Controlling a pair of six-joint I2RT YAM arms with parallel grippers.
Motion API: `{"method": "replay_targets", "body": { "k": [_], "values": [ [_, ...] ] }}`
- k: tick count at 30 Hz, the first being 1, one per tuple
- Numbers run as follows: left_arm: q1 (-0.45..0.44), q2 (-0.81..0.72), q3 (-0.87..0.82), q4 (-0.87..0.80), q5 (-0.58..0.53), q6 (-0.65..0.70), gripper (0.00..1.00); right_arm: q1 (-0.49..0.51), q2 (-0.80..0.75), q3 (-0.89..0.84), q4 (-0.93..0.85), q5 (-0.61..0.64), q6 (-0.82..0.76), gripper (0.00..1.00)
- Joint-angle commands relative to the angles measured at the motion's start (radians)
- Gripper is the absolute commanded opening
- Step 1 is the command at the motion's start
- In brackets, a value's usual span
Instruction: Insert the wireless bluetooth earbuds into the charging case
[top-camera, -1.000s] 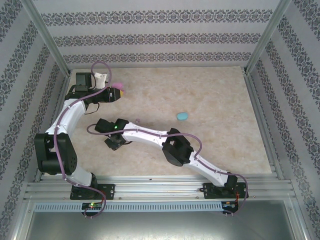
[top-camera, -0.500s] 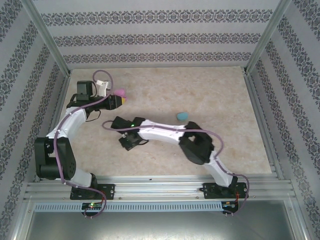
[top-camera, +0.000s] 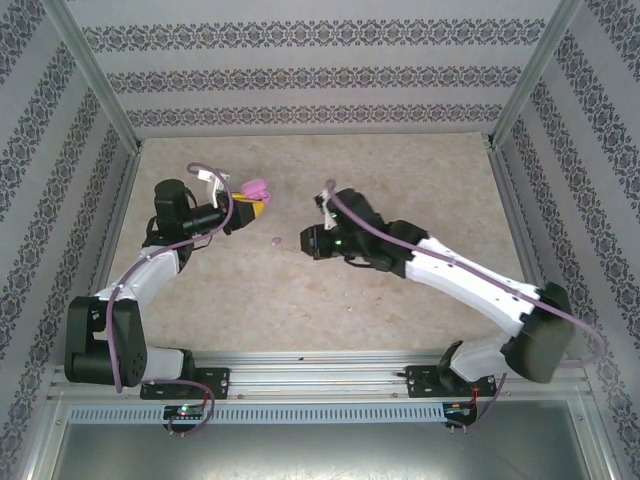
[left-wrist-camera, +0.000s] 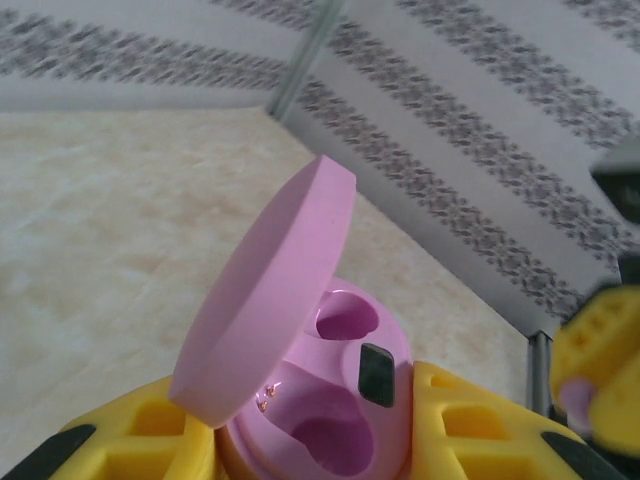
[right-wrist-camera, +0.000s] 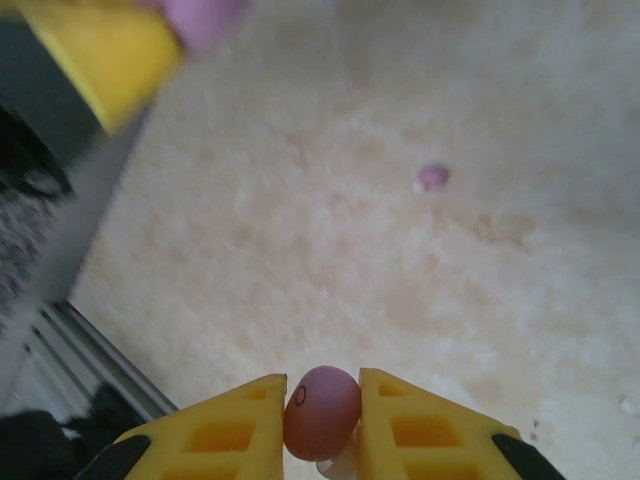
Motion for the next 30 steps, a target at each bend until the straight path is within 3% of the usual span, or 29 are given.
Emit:
{"method": "replay_targets", "body": {
  "k": [1, 5, 11, 21, 30],
  "values": [
    [-0.07, -0.027, -0.017, 0.268, 0.06, -0.044, 0.18, -0.032, -0.07, 0.012, 0.085, -0.083, 0.014, 0.2],
    [-0.151, -0.028, -0.011, 0.29, 0.033, -0.002, 0.18, -0.047, -0.076, 0.083, 0.107, -0.177, -0.004, 0.21],
    [-0.24, -0.048, 0.053, 0.067, -0.016, 0.155, 0.18, -0.047, -0.021, 0.144, 0.126, -0.26, -0.017, 0.21],
    [-0.288, -0.086, 0.065, -0.014, -0.068, 0.218, 0.18, -0.047, 0.042, 0.178, 0.119, -0.279, -0.034, 0.21],
    [-0.308, -0.097, 0.068, -0.032, -0.101, 0.258, 0.19, -0.051, 0.069, 0.204, 0.09, -0.215, -0.075, 0.21]
  ]
}}
